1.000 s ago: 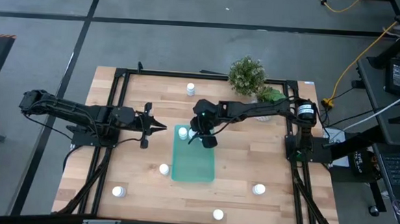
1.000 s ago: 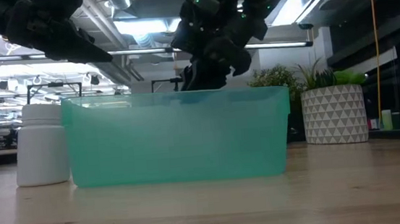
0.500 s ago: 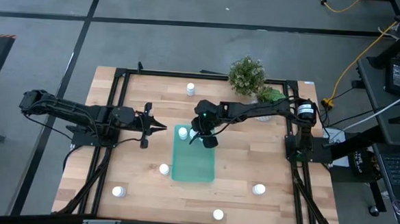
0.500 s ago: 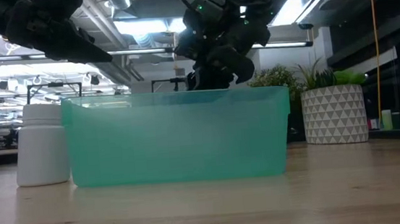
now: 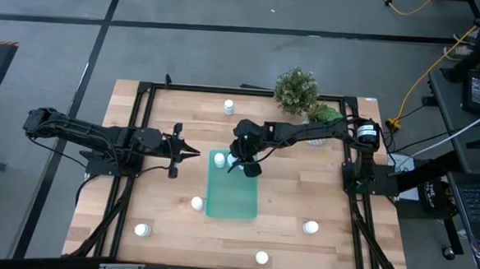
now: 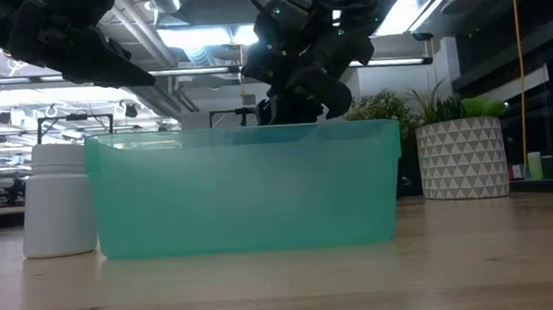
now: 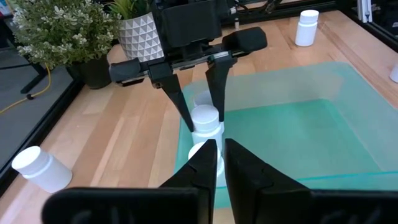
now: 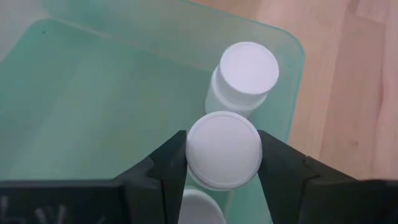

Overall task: Pick and place pill bottles into a basket
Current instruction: Put the white pill bottle into the green bin

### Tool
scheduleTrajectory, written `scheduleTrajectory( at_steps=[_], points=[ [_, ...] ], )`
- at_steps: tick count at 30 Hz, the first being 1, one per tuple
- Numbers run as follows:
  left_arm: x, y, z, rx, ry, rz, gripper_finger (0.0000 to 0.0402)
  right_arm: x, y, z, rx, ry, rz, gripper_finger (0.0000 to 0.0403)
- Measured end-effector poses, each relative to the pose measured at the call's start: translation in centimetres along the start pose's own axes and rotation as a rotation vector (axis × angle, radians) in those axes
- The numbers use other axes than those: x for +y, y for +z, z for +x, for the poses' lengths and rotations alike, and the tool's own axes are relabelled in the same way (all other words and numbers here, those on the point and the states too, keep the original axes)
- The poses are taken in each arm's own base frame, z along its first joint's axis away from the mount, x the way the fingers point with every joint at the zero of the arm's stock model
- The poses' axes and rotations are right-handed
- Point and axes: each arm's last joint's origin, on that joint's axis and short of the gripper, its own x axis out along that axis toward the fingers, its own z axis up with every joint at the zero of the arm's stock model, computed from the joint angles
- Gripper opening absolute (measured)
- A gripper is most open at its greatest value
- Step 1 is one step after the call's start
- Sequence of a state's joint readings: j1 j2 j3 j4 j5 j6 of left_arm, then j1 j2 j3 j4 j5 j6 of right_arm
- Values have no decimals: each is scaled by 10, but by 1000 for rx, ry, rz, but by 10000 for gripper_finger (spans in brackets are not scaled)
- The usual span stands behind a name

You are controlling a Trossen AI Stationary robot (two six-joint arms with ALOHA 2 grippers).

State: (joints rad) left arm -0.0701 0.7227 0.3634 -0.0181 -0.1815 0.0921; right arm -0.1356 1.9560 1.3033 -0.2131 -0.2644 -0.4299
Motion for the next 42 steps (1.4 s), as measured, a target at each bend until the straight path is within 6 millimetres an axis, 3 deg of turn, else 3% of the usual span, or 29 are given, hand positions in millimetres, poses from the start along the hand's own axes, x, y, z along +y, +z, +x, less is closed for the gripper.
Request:
scheduleTrajectory(
  at_steps=[23,32,42],
  points=[
    [0,0,0,0,0,0,33,0,0,0,1,0,5,185],
    [0,0,0,0,0,0,33,0,0,0,1,0,1,161],
    [0,0,0,0,0,0,33,0,0,0,-2,-2,5,238]
  ],
)
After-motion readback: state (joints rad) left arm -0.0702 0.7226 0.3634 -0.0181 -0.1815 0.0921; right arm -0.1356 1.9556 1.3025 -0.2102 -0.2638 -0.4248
